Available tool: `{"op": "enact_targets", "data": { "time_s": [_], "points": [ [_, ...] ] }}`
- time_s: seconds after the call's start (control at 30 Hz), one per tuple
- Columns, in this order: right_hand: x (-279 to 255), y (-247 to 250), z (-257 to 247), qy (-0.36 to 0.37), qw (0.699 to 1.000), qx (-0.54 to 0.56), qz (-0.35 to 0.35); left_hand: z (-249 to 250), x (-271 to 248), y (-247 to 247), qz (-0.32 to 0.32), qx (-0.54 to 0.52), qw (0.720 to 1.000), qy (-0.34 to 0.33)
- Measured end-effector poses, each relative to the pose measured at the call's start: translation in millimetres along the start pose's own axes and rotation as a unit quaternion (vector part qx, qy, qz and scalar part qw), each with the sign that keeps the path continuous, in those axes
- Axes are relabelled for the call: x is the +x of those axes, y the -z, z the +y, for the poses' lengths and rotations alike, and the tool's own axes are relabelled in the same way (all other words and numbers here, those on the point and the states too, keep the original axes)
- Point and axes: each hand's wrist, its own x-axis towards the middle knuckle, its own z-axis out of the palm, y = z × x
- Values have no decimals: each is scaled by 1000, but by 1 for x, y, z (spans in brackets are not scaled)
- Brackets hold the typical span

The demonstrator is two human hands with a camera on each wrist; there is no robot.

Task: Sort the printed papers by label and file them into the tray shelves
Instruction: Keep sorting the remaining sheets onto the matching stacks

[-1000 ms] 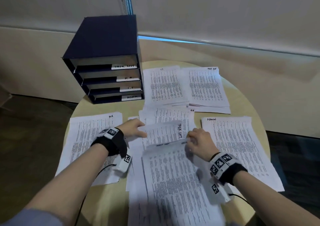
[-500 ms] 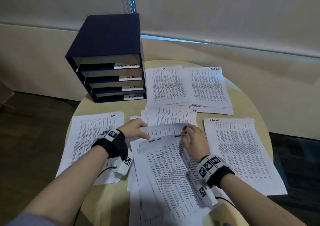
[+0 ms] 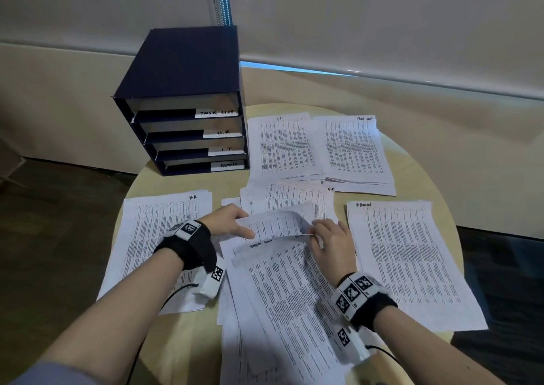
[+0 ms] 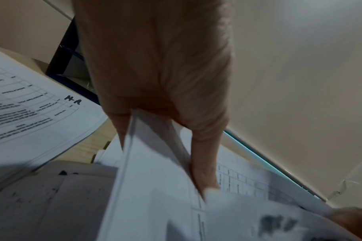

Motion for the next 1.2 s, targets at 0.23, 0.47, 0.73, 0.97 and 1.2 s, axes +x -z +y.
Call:
{"op": "enact_targets", "data": {
  "time_s": [0.23,0.47,0.73,0.97,1.2],
  "points": [
    [-1,7,9,42,999,30,-14,2,-3,2,9,0,1000,-12],
    [-13,19,19,126,991,43,-23,3,-1,6,26,-166,979,114],
    [0,15,15,33,997,37,-59,12,-10,3,-21,-73,991,107],
    [29,12,0,-63,985,109,-114,44,-23,-27,-30,203,979,-18],
    [36,52,0,-253,873,411,-71,81,-47,9,64,187,973,-119]
  ]
}}
